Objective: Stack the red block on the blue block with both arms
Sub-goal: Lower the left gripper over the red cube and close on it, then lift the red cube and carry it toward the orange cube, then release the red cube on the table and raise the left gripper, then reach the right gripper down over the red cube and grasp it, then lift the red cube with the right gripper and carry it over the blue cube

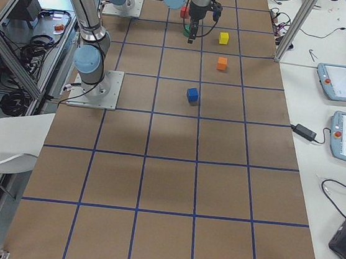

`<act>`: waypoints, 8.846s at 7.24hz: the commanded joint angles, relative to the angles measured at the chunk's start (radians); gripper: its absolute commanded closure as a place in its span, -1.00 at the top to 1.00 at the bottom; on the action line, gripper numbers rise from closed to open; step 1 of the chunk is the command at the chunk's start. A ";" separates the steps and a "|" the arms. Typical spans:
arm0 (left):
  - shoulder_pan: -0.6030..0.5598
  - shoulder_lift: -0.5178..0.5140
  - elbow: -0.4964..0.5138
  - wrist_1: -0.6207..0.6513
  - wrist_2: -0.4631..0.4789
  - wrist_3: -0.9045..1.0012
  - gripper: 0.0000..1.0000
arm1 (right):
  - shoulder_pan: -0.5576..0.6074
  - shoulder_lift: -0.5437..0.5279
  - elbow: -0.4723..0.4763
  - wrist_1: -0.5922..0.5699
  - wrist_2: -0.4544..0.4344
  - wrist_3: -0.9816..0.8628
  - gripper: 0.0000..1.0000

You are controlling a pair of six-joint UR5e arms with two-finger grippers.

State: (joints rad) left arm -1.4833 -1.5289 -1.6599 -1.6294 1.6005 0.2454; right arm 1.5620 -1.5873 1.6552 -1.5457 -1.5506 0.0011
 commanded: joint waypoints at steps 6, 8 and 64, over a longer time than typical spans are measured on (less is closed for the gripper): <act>0.118 -0.106 -0.563 0.682 -0.004 0.106 1.00 | 0.000 0.001 0.030 0.001 -0.002 0.011 1.00; 0.118 -0.164 -0.569 0.732 -0.002 0.097 0.94 | 0.000 0.000 0.032 -0.022 -0.002 0.013 1.00; -0.127 -0.023 0.106 0.152 -0.059 -0.176 1.00 | -0.227 0.230 0.058 -0.238 0.012 -0.425 -1.00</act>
State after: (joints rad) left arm -1.6113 -1.5530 -1.5545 -1.4769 1.5433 0.0690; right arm 1.3714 -1.3386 1.6351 -1.6899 -1.5389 -0.3399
